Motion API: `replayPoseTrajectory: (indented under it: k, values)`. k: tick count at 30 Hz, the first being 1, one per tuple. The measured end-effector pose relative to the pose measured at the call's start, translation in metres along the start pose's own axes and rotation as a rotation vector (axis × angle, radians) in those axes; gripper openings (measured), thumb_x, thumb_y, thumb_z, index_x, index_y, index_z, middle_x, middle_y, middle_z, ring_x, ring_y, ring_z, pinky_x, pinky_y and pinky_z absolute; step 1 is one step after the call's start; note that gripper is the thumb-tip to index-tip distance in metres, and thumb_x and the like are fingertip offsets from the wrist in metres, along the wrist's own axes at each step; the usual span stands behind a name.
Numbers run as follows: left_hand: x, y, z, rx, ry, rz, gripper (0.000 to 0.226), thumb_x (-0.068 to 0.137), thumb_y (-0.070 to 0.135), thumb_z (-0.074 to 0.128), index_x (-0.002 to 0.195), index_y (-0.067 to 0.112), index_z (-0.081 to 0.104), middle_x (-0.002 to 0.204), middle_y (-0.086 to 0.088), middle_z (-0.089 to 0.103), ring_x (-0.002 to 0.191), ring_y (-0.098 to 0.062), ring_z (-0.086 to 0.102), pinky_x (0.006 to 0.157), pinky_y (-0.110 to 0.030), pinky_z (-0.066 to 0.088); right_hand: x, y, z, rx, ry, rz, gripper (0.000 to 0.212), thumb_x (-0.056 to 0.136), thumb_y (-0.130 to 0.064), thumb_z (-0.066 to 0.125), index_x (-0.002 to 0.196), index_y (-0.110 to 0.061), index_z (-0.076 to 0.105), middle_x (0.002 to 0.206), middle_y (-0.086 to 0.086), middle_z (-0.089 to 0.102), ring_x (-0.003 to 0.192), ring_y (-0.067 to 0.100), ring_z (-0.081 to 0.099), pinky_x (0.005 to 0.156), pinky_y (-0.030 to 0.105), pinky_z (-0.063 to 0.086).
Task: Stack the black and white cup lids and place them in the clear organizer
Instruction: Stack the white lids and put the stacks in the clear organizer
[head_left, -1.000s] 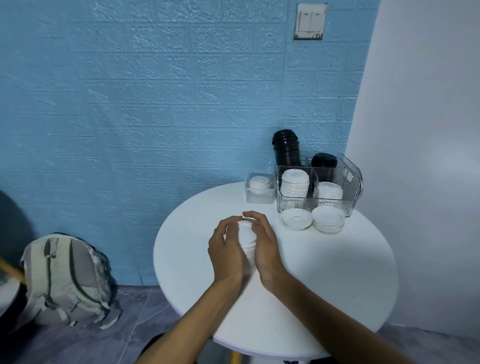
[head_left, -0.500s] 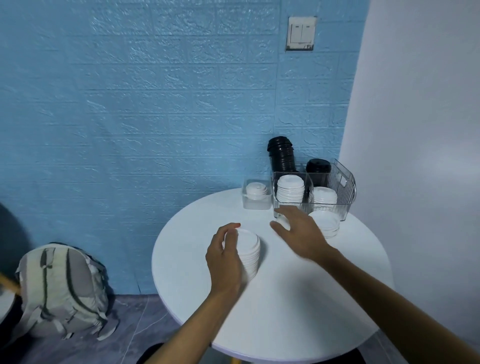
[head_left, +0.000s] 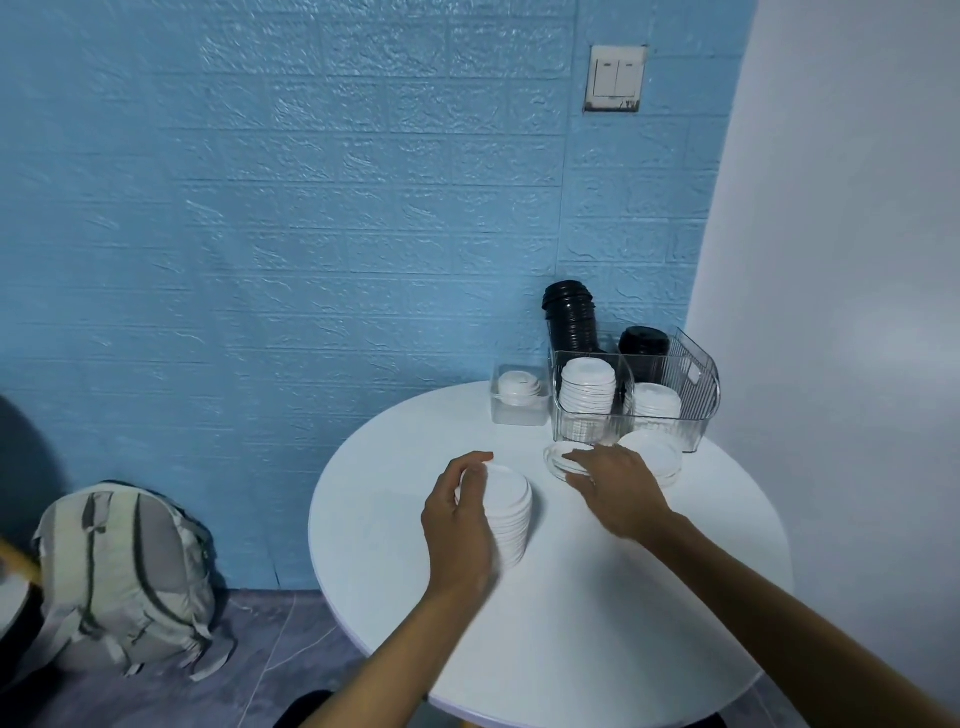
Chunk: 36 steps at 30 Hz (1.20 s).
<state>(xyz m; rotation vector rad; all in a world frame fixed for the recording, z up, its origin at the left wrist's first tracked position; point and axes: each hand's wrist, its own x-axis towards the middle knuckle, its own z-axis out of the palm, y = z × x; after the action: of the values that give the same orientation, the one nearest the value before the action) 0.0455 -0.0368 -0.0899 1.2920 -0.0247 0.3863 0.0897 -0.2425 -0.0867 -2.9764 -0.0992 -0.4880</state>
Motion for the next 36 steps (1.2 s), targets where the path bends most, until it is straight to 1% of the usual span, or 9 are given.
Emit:
replayPoseTrajectory:
  k: [3, 7, 10, 13, 17, 21, 26, 31, 36]
  values:
    - [0.0, -0.001, 0.0, -0.002, -0.001, 0.007, 0.024, 0.101, 0.007, 0.056, 0.096, 0.019, 0.076, 0.102, 0.007, 0.076, 0.102, -0.008, 0.066, 0.087, -0.02, 0.046, -0.002, -0.005, -0.009, 0.149, 0.029, 0.005, 0.038, 0.102, -0.038, 0.054, 0.135, -0.022, 0.062, 0.124, 0.009, 0.068, 0.117, 0.03, 0.06, 0.098, 0.035, 0.041]
    - [0.0, 0.001, 0.001, -0.021, 0.0, -0.003, 0.024, 0.1, 0.006, 0.057, 0.094, 0.019, 0.076, 0.101, 0.008, 0.076, 0.098, -0.005, 0.065, 0.082, -0.013, 0.046, -0.005, -0.01, -0.024, 0.335, 0.118, 0.023, 0.034, 0.098, -0.038, 0.062, 0.125, -0.019, 0.07, 0.123, 0.004, 0.07, 0.117, 0.029, 0.061, 0.095, 0.036, 0.044]
    - [-0.001, 0.002, 0.001, -0.031, -0.016, -0.006, 0.023, 0.101, 0.007, 0.057, 0.095, 0.017, 0.076, 0.102, 0.007, 0.076, 0.097, -0.003, 0.065, 0.081, -0.01, 0.045, -0.007, -0.019, -0.038, 0.446, 0.204, 0.015, 0.021, 0.095, -0.035, 0.067, 0.109, -0.02, 0.074, 0.102, -0.003, 0.073, 0.097, 0.023, 0.064, 0.082, 0.034, 0.046]
    - [-0.002, 0.003, 0.001, -0.037, -0.044, -0.014, 0.019, 0.102, 0.012, 0.057, 0.098, 0.015, 0.075, 0.104, 0.006, 0.076, 0.097, -0.003, 0.065, 0.082, -0.009, 0.044, -0.012, -0.034, -0.051, 0.711, 0.243, 0.06, 0.019, 0.093, -0.028, 0.071, 0.111, -0.024, 0.069, 0.098, -0.01, 0.074, 0.091, 0.015, 0.068, 0.083, 0.032, 0.051]
    - [-0.006, 0.005, 0.002, -0.014, -0.103, 0.026, 0.018, 0.102, 0.03, 0.06, 0.1, 0.017, 0.073, 0.104, 0.008, 0.075, 0.101, -0.002, 0.066, 0.086, -0.011, 0.044, -0.017, -0.057, -0.065, 1.267, 0.218, 0.093, 0.02, 0.094, -0.012, 0.069, 0.113, -0.018, 0.064, 0.092, -0.002, 0.077, 0.085, 0.01, 0.073, 0.076, 0.027, 0.06]
    - [-0.006, 0.003, 0.003, -0.001, -0.126, 0.057, 0.025, 0.093, 0.043, 0.054, 0.095, 0.022, 0.069, 0.098, 0.011, 0.073, 0.097, -0.006, 0.063, 0.088, -0.021, 0.045, -0.017, -0.071, -0.076, 1.552, 0.052, 0.256, 0.014, 0.096, -0.014, 0.067, 0.109, -0.016, 0.064, 0.086, 0.004, 0.073, 0.068, 0.007, 0.07, 0.057, 0.024, 0.057]
    - [-0.009, 0.007, 0.004, -0.002, -0.158, 0.071, 0.024, 0.096, 0.044, 0.049, 0.076, 0.036, 0.06, 0.078, 0.019, 0.058, 0.077, -0.007, 0.05, 0.079, -0.033, 0.041, -0.018, -0.075, -0.063, 1.489, -0.116, 0.355, 0.02, 0.093, -0.024, 0.072, 0.106, -0.008, 0.072, 0.086, 0.008, 0.066, 0.062, 0.014, 0.059, 0.053, 0.024, 0.053]
    - [-0.007, 0.005, 0.002, -0.042, -0.187, 0.049, 0.032, 0.097, 0.046, 0.05, 0.102, 0.019, 0.066, 0.101, 0.005, 0.073, 0.097, -0.014, 0.066, 0.092, -0.038, 0.05, -0.019, -0.079, -0.049, 1.301, -0.052, 0.305, 0.019, 0.089, -0.032, 0.076, 0.09, -0.013, 0.078, 0.057, -0.007, 0.058, 0.052, 0.008, 0.047, 0.053, 0.023, 0.042]
    - [-0.007, 0.005, 0.002, -0.049, -0.104, -0.021, 0.03, 0.087, 0.041, 0.049, 0.112, 0.026, 0.059, 0.103, -0.001, 0.071, 0.094, -0.016, 0.066, 0.086, -0.035, 0.049, -0.025, -0.083, -0.037, 1.261, -0.008, 0.302, 0.017, 0.085, -0.036, 0.079, 0.09, -0.019, 0.078, 0.075, -0.013, 0.071, 0.066, 0.004, 0.06, 0.069, 0.025, 0.047]
